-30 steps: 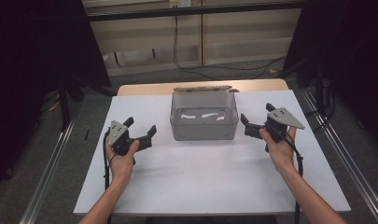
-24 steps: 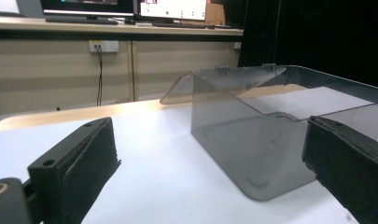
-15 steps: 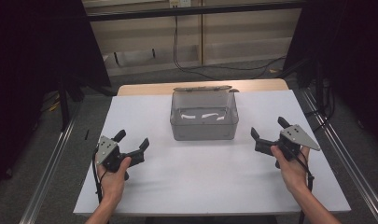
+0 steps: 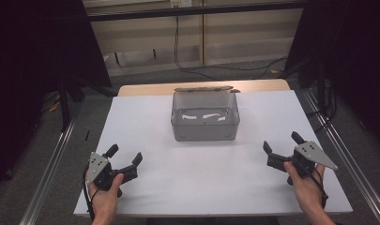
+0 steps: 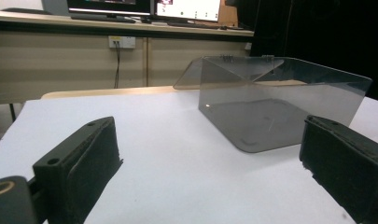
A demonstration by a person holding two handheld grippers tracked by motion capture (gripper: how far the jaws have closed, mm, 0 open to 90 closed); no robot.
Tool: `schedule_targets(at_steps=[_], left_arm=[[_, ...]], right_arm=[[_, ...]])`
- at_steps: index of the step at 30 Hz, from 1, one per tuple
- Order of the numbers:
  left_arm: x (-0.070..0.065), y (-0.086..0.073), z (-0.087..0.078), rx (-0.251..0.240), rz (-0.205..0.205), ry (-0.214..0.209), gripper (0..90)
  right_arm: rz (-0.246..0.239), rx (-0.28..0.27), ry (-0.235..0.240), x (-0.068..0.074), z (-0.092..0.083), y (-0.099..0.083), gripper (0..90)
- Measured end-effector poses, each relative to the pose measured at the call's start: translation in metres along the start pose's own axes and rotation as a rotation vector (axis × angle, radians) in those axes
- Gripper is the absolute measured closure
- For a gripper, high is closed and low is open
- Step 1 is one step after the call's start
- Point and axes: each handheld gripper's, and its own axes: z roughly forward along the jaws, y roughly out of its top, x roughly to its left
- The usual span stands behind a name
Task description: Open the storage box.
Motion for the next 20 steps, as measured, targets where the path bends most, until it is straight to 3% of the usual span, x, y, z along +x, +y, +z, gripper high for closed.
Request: schedule_targets(at_steps=[3,8,12,14,20], left_arm=[[-0.001,-0.005,-0.003,0.026,0.008,0.008,4.5],[-0.001,-0.010,-0.011,0.020,-0.007,0.027,4.5],[-0.005,-0.014,-0.011,0.029,0.010,-0.001,4.4],[-0.006,-0.014,-0.010,0.030,0.028,0.012,4.4],[-0.004,-0.015,-0.008,0.044,-0.007,0.011,3.6]], right_arm=[[-0.020,0.035,0.003,0.001,-0.007,-0.007,0.0],[-0.020,0.040,-0.015,-0.001,-0.020,-0.015,0.0],[-0.036,0.026,-0.030,-0.003,-0.029,-0.020,0.0],[-0.019,0.023,-0.025,-0.003,-0.029,-0.020,0.0],[0.003,-0.010,-0.032,-0.005,-0.029,-0.018,0.0]])
